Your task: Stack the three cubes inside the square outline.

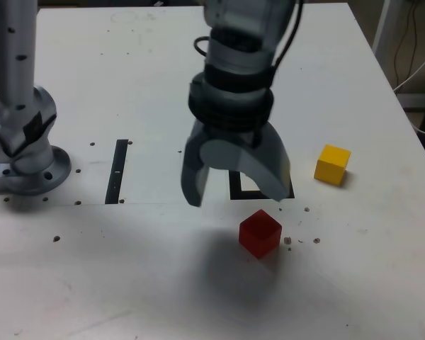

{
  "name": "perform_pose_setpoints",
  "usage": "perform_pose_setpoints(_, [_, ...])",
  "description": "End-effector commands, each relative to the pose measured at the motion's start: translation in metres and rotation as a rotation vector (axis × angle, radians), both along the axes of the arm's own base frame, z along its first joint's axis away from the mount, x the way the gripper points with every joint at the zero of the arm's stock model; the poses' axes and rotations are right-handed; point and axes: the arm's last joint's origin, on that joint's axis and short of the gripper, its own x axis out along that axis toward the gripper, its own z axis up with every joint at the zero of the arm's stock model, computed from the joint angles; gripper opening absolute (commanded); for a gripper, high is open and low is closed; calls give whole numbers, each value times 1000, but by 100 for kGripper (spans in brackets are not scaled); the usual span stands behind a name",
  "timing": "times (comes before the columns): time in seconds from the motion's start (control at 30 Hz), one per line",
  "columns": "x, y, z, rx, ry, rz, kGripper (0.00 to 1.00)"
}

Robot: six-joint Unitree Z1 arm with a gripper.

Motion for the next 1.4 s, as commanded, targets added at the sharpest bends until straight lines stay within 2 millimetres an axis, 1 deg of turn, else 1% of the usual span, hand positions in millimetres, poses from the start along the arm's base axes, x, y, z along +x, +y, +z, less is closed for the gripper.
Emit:
perform_pose_setpoints(0.0, [6,-6,-2,3,10,-3,99])
perform_pose_setpoints(0.17, [16,-19,-4,-2,11,-13,99])
perform_pose_setpoints(0.3, [20,-25,-7,-5,15,-20,99])
perform_pose_setpoints(0.67, [20,-24,-10,12,23,-49,99])
perform_pose_setpoints(0.87, [18,-28,-11,43,10,-139,99])
perform_pose_setpoints(1.37, [22,-53,-9,89,-39,-410,100])
